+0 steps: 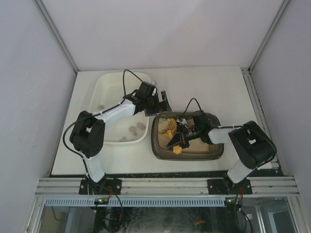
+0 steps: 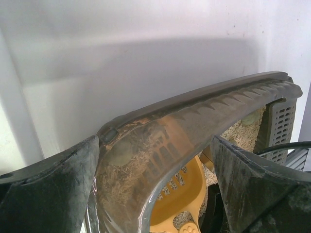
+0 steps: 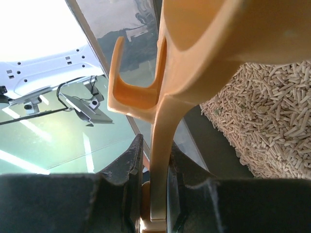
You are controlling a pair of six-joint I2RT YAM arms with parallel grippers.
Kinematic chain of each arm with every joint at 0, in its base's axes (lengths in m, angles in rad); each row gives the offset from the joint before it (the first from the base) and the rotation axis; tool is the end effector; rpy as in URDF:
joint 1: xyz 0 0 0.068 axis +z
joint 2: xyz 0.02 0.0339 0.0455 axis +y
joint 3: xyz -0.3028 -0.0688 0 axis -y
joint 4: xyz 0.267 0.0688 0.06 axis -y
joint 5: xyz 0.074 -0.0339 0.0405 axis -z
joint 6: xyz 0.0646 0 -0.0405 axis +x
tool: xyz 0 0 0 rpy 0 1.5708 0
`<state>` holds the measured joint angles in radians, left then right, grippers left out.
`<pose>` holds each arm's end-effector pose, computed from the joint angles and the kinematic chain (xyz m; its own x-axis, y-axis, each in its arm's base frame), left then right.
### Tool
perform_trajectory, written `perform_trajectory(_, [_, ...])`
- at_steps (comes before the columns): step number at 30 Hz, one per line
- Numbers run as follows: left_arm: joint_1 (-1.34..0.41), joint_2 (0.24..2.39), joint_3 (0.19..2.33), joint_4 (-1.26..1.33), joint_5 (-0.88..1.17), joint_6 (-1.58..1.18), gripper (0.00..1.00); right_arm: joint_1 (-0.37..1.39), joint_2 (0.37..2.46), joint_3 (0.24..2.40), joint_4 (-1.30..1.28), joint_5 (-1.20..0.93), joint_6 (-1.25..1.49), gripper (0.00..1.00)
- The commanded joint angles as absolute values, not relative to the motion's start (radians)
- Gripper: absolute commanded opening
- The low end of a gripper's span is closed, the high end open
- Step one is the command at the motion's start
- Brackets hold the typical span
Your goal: Clean the litter box
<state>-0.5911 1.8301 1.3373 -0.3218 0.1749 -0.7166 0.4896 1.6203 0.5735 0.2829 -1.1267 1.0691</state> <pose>0.3721 -0.2633 0.2326 -0.8810 -0.1877 -0.4342 0.0918 0.8326 -0.5461 0.2320 0.1897 0.1444 -0.9753 -0.0929 0.2004 0.1613 0.3201 0.9336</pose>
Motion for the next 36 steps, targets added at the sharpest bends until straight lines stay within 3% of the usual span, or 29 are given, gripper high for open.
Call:
perform_trajectory(1, [-0.6, 1.787, 1.307, -0.301, 0.187, -0.695, 0.99, 0.489, 1.622, 0.545, 0.372, -1.114, 1.047, 0.0])
perform_trajectory(12, [-0.603, 1.789, 1.305, -0.297, 0.189, -0.689, 0.98, 0.433, 1.478, 0.471, 0.224, -1.042, 1.027, 0.0])
perform_trajectory(18, [-0.603, 1.79, 1.305, -0.298, 0.192, -0.687, 0.98, 0.436, 1.391, 0.553, -0.177, -0.915, 0.858, 0.0])
perform_trajectory(22, [-0.604, 1.793, 1.306, -0.293, 0.192, -0.687, 0.98, 0.436, 1.347, 0.587, -0.314, -0.86, 0.834, 0.0])
perform_trajectory(36, [-0.609, 1.788, 1.302, -0.291, 0.187, -0.682, 0.98, 0.512, 1.537, 0.705, -0.241, -0.878, 0.885, 0.0])
